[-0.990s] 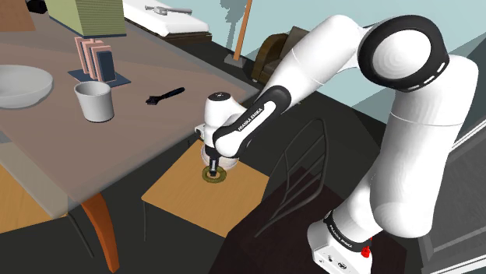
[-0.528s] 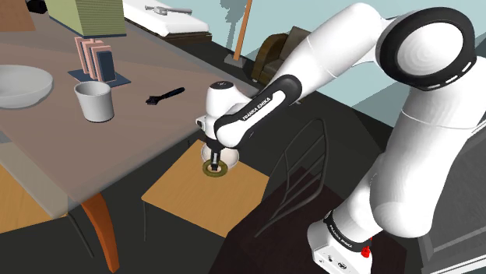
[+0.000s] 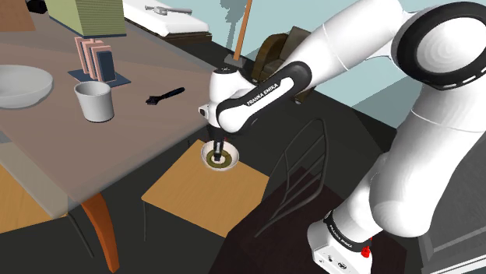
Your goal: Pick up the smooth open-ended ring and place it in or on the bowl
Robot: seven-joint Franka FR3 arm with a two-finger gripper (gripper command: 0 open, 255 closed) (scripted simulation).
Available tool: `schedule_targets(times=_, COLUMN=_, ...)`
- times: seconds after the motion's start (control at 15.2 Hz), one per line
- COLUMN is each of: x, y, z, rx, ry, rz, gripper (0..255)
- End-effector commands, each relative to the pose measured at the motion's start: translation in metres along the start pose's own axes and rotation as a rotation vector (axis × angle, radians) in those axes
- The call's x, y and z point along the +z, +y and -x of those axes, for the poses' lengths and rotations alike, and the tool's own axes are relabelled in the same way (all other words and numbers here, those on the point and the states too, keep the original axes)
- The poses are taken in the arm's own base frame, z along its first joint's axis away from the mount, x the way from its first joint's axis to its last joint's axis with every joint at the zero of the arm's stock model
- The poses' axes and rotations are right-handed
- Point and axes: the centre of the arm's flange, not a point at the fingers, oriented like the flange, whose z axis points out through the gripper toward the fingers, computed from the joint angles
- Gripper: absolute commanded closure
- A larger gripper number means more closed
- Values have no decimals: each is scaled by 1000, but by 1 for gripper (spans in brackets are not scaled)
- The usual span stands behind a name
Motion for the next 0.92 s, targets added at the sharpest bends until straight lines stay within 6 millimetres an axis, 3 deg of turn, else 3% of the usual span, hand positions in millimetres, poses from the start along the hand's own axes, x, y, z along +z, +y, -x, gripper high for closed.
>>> schedule_targets(times=0.0, x=-4, y=22, z=3, rx=0, ry=0, rz=0, gripper=255)
schedule_targets(times=0.66, x=-24, y=151, z=22, rx=0, ry=0, rz=0, gripper=255)
schedule_targets(times=0.86, x=-14, y=156, z=21, rx=0, ry=0, rz=0, gripper=255)
